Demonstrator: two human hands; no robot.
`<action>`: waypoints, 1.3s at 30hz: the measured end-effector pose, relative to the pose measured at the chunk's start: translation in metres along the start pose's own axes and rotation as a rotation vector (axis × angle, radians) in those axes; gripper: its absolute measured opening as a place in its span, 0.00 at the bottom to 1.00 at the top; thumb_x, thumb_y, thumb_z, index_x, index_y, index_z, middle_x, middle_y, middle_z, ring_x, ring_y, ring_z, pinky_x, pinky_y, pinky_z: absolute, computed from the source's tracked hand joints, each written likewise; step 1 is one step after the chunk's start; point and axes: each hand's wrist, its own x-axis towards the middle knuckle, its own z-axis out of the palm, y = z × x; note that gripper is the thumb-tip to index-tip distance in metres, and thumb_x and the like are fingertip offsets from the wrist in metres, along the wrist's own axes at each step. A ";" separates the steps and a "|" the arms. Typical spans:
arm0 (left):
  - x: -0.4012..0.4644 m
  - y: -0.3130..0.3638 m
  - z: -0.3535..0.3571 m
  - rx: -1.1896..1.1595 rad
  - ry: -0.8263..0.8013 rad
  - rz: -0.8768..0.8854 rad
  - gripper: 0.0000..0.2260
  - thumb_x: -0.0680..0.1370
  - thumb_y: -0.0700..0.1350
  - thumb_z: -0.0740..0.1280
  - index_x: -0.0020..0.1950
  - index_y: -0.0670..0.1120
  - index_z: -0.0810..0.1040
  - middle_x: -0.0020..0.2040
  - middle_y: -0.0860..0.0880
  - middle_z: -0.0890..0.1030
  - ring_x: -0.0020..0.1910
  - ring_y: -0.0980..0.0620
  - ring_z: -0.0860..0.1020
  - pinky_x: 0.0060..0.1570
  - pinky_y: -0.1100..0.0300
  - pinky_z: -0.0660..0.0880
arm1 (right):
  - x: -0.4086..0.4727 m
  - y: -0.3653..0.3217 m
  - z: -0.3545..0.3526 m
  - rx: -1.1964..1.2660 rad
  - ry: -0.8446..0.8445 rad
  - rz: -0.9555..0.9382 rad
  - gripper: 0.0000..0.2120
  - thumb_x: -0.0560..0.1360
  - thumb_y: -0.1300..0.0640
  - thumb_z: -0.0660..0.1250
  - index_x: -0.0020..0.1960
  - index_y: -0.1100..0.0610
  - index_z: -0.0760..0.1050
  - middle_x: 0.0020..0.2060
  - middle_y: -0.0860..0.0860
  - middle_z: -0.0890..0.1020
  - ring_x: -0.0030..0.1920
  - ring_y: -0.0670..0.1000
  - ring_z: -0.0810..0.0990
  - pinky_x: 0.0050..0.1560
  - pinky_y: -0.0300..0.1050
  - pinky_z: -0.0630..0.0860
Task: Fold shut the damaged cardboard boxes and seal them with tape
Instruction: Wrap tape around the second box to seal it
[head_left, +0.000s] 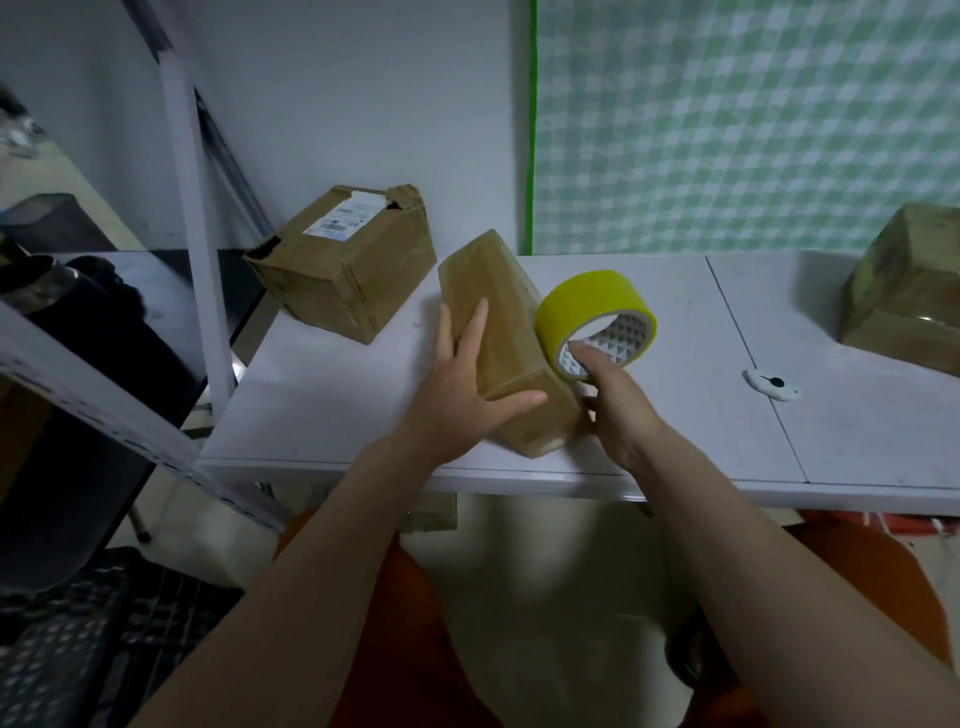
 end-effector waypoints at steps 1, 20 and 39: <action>-0.002 0.000 0.002 -0.014 0.016 0.011 0.48 0.68 0.60 0.73 0.78 0.59 0.44 0.78 0.49 0.39 0.77 0.50 0.50 0.68 0.58 0.55 | 0.000 -0.004 0.002 -0.031 0.034 -0.029 0.10 0.77 0.49 0.62 0.43 0.51 0.79 0.35 0.45 0.83 0.34 0.44 0.80 0.34 0.38 0.72; -0.004 -0.032 0.037 0.258 0.055 -0.004 0.49 0.63 0.73 0.68 0.78 0.55 0.53 0.78 0.60 0.50 0.78 0.50 0.49 0.74 0.43 0.52 | -0.012 -0.024 -0.025 -0.804 0.402 -0.422 0.21 0.75 0.68 0.56 0.67 0.59 0.67 0.61 0.61 0.76 0.61 0.61 0.73 0.53 0.46 0.68; 0.011 -0.003 0.059 0.431 0.064 0.056 0.59 0.64 0.73 0.66 0.77 0.42 0.37 0.79 0.48 0.52 0.77 0.52 0.51 0.74 0.56 0.40 | 0.009 -0.037 -0.061 -0.646 0.528 -0.477 0.17 0.67 0.67 0.59 0.52 0.62 0.80 0.45 0.60 0.82 0.47 0.55 0.79 0.46 0.46 0.72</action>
